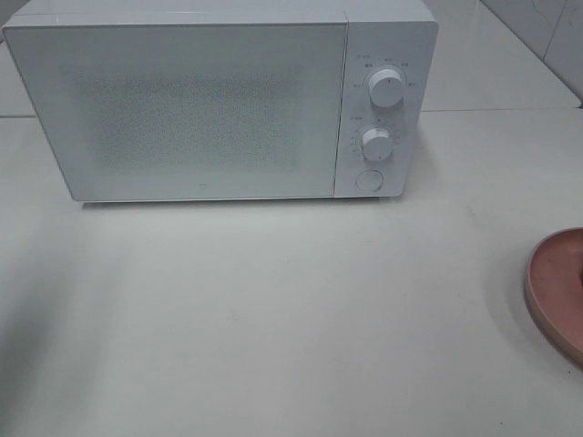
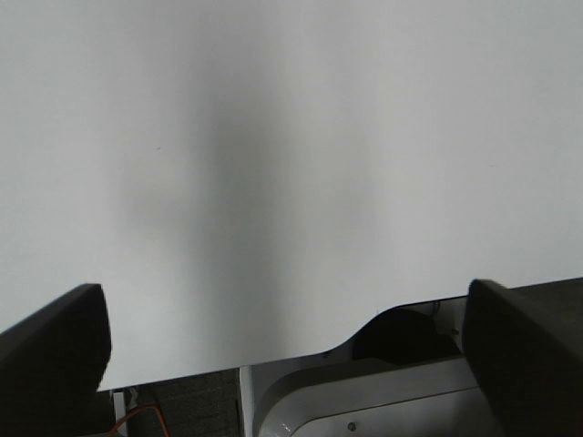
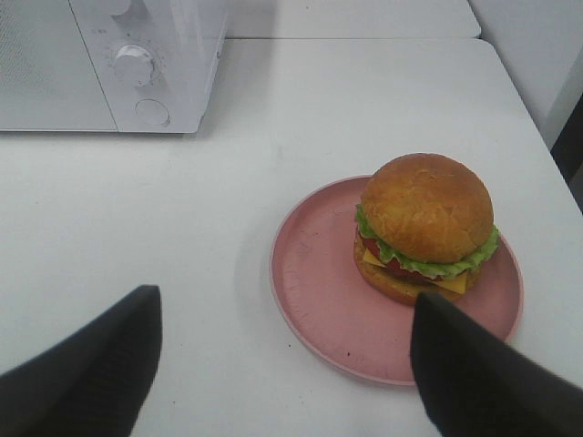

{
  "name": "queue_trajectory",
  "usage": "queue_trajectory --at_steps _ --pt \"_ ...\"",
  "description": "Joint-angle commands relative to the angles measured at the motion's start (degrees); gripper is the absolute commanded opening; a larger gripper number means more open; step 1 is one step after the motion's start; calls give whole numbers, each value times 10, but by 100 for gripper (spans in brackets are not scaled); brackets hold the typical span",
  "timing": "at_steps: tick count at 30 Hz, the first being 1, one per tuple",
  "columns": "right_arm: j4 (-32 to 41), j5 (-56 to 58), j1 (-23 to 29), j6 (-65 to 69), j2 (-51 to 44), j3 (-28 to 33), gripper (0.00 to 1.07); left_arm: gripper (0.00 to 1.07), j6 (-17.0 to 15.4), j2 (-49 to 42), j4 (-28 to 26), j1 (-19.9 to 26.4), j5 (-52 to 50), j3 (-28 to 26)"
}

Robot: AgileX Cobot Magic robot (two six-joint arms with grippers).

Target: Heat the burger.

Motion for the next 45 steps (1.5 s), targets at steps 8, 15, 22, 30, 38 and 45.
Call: queue_trajectory --at_steps 8,15,22,30,38,45 --pt "2 -6 -3 6 -15 1 73 98 -9 -171 34 11 13 70" --pt "2 -6 -3 6 -15 1 73 98 -34 -282 52 11 -9 121" --pt "2 -6 -3 6 -15 1 73 98 -99 -382 83 11 3 134" --pt "2 -6 -3 6 -15 1 73 98 -99 -456 92 11 3 134" --pt "2 -6 -3 6 -15 1 73 98 -99 -568 86 11 3 134" --pt "2 -6 -3 6 -15 1 73 98 -99 -650 86 11 2 134"
